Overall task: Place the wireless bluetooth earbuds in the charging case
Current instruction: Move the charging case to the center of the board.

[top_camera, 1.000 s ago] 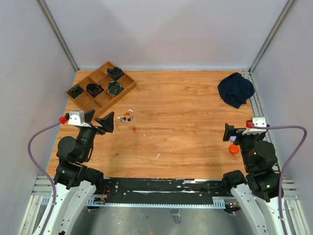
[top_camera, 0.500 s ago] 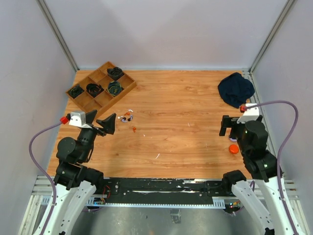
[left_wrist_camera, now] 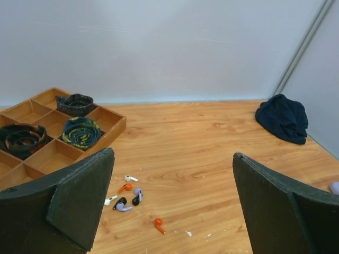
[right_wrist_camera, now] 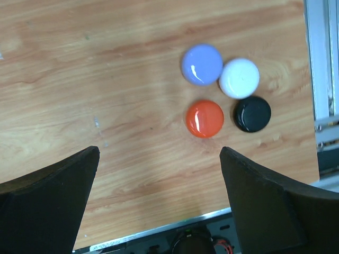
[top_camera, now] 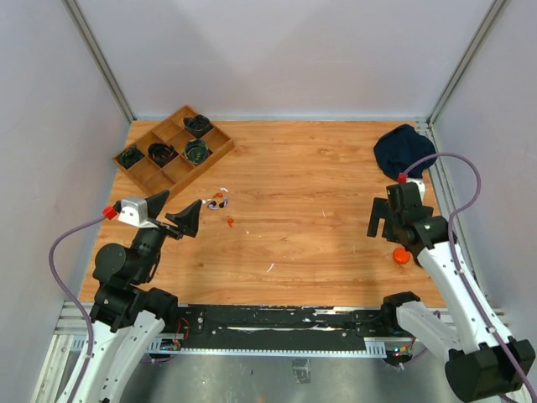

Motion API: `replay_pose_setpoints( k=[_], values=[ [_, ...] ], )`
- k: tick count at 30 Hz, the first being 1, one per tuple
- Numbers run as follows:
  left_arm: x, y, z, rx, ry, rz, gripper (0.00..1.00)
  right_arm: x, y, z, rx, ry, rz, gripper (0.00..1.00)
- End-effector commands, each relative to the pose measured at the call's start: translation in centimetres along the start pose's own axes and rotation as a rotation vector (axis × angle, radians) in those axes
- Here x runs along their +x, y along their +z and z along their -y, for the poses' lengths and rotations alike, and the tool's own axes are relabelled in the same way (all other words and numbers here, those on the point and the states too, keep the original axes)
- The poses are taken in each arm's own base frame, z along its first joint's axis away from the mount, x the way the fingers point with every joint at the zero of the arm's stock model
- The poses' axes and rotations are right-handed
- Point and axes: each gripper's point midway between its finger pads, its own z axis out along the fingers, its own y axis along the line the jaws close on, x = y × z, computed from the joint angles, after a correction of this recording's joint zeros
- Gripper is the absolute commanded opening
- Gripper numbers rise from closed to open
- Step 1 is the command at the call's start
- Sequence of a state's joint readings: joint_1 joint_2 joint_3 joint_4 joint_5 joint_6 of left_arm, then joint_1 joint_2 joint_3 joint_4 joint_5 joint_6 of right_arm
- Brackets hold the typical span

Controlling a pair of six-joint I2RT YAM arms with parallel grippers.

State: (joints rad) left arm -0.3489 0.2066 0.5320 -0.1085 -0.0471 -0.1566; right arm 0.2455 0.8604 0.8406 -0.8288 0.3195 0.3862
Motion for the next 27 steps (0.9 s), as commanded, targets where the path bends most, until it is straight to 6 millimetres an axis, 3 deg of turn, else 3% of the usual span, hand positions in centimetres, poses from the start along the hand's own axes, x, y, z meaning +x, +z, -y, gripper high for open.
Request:
replay_pose_setpoints(
  k=[1,7,11,23,27],
  values=[
    [-0.6,-0.3,0.7,0.040,0.015,0.034,0.99,1.8,0.7,2.7,0.144,0.165,-0.103,0.99],
    [-1.1,-0.7,1.1,0.058,0.014,0.055,0.99,5.0,4.8,3.7,0.140,0.355,-0.236,0.95],
    [-1.1,-0.7,1.2,0.061,0.014,0.055,0.99,6.5,7.0,4.5,0.179,0.376,-0.298,0.89],
    [-0.7,-0.5,1.4,0.079,0.019,0.042,0.99,9.1,10.1,5.5,0.253,0.375,-0.435,0.70],
    [-0.8,-0.5,1.6,0.084,0.019,0.043,0.99,8.8,10.4,5.9,0.253,0.380,-0.440,0.67]
  ],
)
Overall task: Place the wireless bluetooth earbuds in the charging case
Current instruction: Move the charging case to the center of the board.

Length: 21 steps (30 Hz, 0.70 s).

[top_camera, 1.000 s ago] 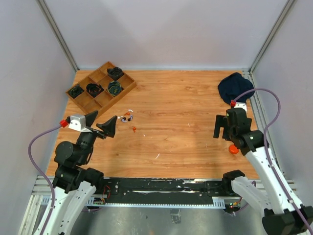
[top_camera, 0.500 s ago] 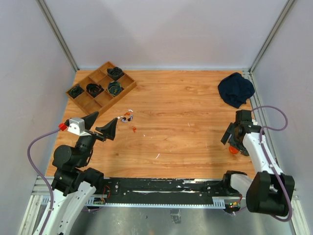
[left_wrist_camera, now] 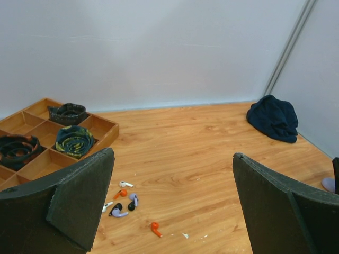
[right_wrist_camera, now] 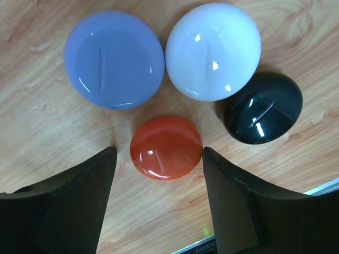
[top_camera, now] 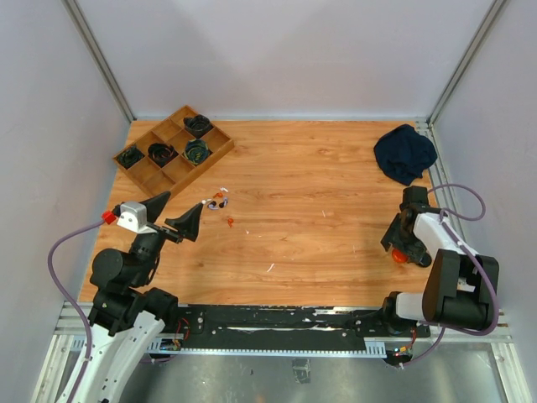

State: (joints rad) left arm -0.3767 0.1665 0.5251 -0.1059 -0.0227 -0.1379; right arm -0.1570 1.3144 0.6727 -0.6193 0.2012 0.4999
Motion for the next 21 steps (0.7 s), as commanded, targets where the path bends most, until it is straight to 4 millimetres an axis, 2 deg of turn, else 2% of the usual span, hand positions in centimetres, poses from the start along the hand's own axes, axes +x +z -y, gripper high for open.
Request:
replay_pose_setpoints(
  k=[1,11,17,21],
  values=[
    [-0.2,0.2,0.5,0.027,0.007,0.015,0.99,-0.4,0.4,0.7,0.012,0.037,-0.003,0.66],
    [-0.2,0.2,0.5,0.031,0.008,0.016,0.99,0.9,0.6,-0.6,-0.063,0.025,-0.069,0.55],
    [-0.3,0.1,0.6,0.035,0.006,0.017,0.99,1.1,-0.6,-2.9,-0.144,-0.037,-0.072,0.49],
    [-0.3,0.1,0.7,0.039,0.005,0.018,0.99,1.0,-1.9,-5.7,-0.193,-0.119,-0.058,0.48]
  ],
)
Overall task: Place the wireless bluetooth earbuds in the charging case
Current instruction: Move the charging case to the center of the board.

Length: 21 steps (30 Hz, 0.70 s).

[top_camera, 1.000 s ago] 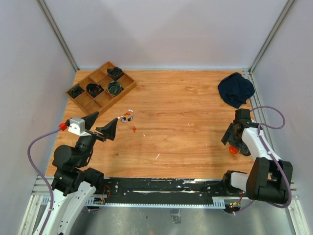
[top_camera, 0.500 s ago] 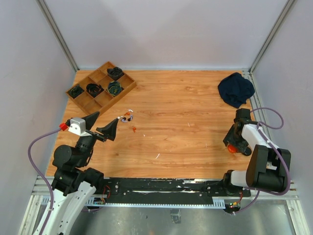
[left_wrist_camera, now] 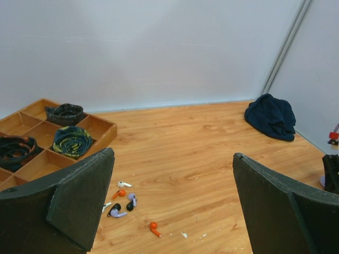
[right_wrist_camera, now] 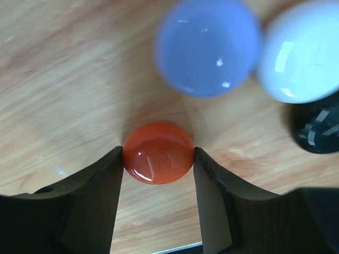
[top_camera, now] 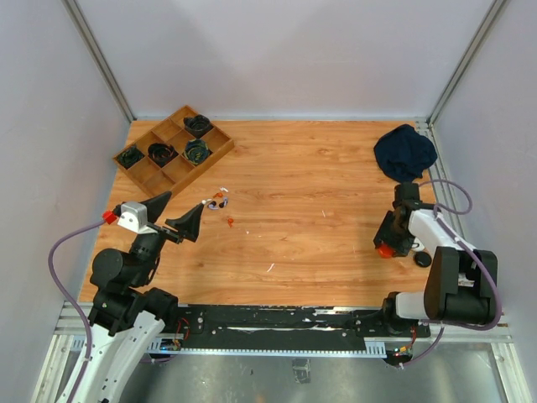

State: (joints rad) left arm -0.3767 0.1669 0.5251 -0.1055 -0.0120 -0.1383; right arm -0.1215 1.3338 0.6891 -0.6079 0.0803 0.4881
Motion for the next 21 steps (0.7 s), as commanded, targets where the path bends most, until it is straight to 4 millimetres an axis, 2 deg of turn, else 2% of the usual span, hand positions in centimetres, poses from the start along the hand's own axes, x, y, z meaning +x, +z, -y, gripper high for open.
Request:
replay_pose_setpoints(
  k=[1,5,12,17,21],
  values=[
    [-0.4,0.1,0.6,0.031,0.006,0.020,0.99,0.1,-1.3,-3.9,-0.076,-0.100,-0.012,0.48],
    [-0.3,0.2,0.7,0.037,0.005,0.016,0.99,-0.1,-2.2,-7.7,-0.102,-0.234,0.010,0.49],
    [0.0,0.3,0.7,0.040,0.003,0.000,0.99,1.0,-2.6,-14.6,-0.136,-0.486,0.017,0.49],
    [0.3,0.4,0.8,0.046,0.002,-0.014,0.99,2.2,-2.2,-17.0,-0.141,-0.601,0.000,0.50],
    [0.5,0.5,0.7,0.041,0.003,-0.025,0.99,3.3,-1.7,-17.5,-0.141,-0.642,-0.027,0.54]
  ],
)
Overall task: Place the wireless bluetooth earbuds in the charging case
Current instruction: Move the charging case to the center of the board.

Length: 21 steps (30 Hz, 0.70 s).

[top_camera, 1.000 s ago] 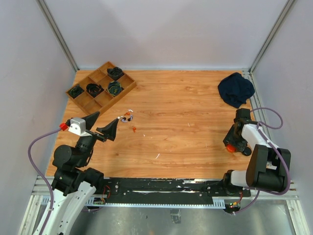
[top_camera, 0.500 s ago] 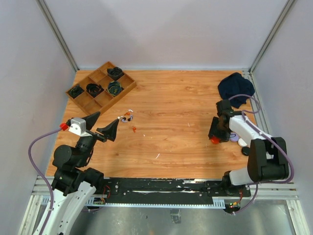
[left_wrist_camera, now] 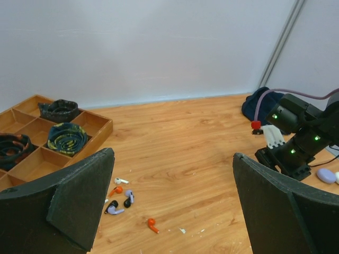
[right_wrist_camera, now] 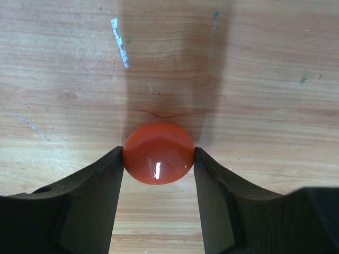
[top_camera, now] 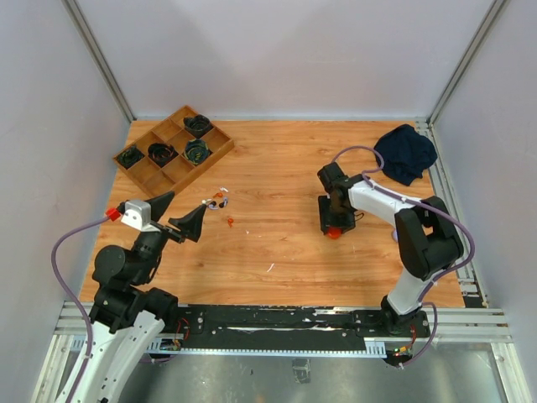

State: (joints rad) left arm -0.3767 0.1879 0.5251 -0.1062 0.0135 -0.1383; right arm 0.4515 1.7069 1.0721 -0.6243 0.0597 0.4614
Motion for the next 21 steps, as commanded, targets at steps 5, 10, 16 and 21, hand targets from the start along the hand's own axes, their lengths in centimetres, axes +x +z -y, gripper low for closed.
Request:
replay_pose_setpoints(
  k=[5,10,16,21],
  values=[
    [0.0,0.3,0.3,0.014,0.000,-0.007,0.99,0.9,0.2,-1.3,-0.008,-0.090,-0.031,0.62],
    [0.0,0.3,0.0,-0.007,-0.001,-0.011,0.99,1.6,0.4,-2.0,-0.036,-0.108,-0.041,0.68],
    [0.5,0.5,0.0,-0.004,-0.005,-0.030,0.99,2.2,-0.4,-3.7,-0.097,-0.135,-0.039,0.73],
    [0.7,0.6,0.1,-0.001,-0.007,-0.040,0.99,2.5,-1.5,-5.9,-0.163,-0.176,-0.027,0.73]
  ],
)
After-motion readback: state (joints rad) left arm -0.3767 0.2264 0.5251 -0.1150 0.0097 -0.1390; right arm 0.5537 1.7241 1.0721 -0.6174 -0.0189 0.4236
